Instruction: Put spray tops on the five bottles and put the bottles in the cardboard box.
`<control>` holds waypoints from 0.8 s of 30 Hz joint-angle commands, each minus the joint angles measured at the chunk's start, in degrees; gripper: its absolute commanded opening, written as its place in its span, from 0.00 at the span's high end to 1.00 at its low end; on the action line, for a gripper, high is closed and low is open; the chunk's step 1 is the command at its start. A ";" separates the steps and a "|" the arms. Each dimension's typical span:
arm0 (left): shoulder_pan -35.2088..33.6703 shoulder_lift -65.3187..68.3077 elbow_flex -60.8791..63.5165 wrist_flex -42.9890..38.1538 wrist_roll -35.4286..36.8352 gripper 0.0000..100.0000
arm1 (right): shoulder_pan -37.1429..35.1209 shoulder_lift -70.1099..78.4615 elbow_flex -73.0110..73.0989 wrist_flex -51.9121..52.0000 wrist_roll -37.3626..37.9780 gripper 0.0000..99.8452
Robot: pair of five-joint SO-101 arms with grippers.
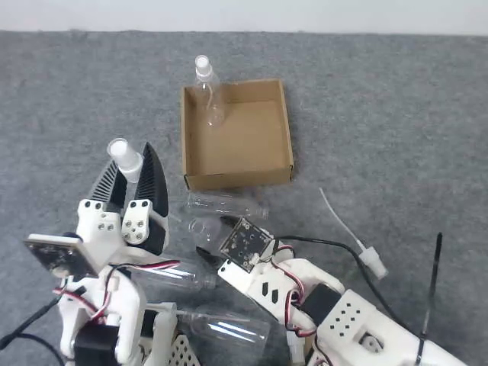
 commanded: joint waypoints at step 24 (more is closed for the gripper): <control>2.73 -1.32 1.27 -1.58 2.81 0.99 | -0.57 -1.36 -0.97 -4.09 0.88 0.99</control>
